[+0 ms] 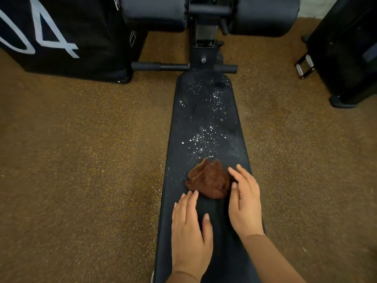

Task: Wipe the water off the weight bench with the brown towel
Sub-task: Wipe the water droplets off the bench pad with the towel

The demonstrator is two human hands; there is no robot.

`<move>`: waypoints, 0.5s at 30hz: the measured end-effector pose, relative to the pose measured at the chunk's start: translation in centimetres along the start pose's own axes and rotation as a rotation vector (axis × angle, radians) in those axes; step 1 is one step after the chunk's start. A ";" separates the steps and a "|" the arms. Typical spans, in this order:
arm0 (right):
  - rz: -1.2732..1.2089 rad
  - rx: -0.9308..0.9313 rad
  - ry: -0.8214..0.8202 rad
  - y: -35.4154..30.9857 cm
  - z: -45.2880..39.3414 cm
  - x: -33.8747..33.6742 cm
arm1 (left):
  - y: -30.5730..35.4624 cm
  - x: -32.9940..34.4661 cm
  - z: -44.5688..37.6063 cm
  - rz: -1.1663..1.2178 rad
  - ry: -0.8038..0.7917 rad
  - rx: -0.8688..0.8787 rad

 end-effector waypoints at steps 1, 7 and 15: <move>0.051 -0.001 -0.006 0.4 0.4 0.4 | 0.5 -0.2 -0.7 0.020 0.022 0.021; 0.154 -0.030 -0.056 1.5 1.1 1.2 | 1.9 1.9 -6.2 -0.050 -0.082 0.347; 0.161 -0.056 -0.030 1.4 1.0 1.3 | -3.7 -1.3 -6.4 -0.126 -0.076 0.504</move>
Point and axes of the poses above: each hand's wrist, its own z-axis away from the middle knuckle, its own x-axis out of the palm, y = z × x, the point moved 2 cm from there along -z, towards the middle knuckle, and after that the axes turned 12 degrees about y, right-handed, at the moved point
